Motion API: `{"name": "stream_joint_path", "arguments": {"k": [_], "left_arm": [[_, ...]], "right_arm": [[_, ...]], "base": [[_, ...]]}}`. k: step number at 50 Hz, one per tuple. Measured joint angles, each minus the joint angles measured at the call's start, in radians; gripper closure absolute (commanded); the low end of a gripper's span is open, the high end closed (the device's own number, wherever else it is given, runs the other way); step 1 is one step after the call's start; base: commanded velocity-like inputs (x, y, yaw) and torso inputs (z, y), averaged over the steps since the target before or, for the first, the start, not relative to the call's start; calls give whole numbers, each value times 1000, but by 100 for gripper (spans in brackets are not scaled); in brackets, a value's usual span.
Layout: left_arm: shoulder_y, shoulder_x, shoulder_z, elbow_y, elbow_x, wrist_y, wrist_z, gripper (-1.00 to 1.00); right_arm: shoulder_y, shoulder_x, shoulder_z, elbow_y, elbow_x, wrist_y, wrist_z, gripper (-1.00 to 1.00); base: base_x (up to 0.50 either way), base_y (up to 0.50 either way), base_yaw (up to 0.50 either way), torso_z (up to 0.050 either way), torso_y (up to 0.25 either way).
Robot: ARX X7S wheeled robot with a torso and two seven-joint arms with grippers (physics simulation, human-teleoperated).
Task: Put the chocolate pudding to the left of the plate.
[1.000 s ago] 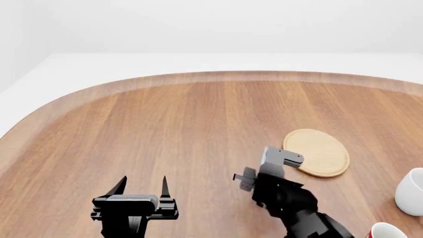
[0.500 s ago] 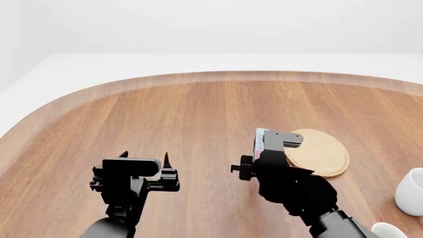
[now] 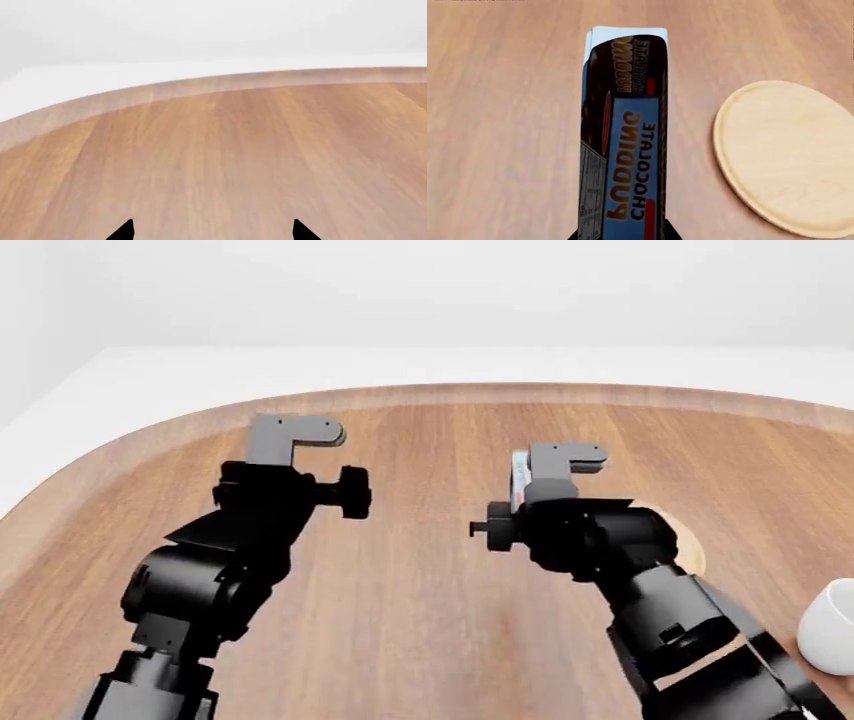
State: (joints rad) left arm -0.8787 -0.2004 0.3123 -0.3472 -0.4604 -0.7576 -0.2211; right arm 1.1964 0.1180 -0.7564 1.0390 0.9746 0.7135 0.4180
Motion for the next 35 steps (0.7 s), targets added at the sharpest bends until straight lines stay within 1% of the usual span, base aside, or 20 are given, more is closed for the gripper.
{"name": "stream_joint_path", "arguments": {"k": [6, 12, 17, 25, 35], "left_arm": [[-126, 41, 20, -238, 31, 71, 43, -100], [-228, 75, 31, -443, 54, 145, 81, -100], [-290, 93, 37, -554, 65, 184, 100, -100], [-350, 105, 41, -630, 71, 201, 106, -100], [-376, 100, 41, -603, 65, 171, 88, -100]], "right_arm": [[61, -46, 17, 123, -72, -4, -62, 100], [101, -75, 99, 191, -188, 14, -103, 100], [127, -91, 178, 224, -284, 33, -131, 100], [166, -105, 239, 251, -361, 54, -159, 100], [212, -112, 273, 265, -399, 68, -172, 100]], "base": [[0, 0, 0, 0, 0], [5, 0, 0, 0, -250], [0, 0, 0, 0, -250], [0, 0, 0, 0, -250], [-1, 0, 0, 0, -250]]}}
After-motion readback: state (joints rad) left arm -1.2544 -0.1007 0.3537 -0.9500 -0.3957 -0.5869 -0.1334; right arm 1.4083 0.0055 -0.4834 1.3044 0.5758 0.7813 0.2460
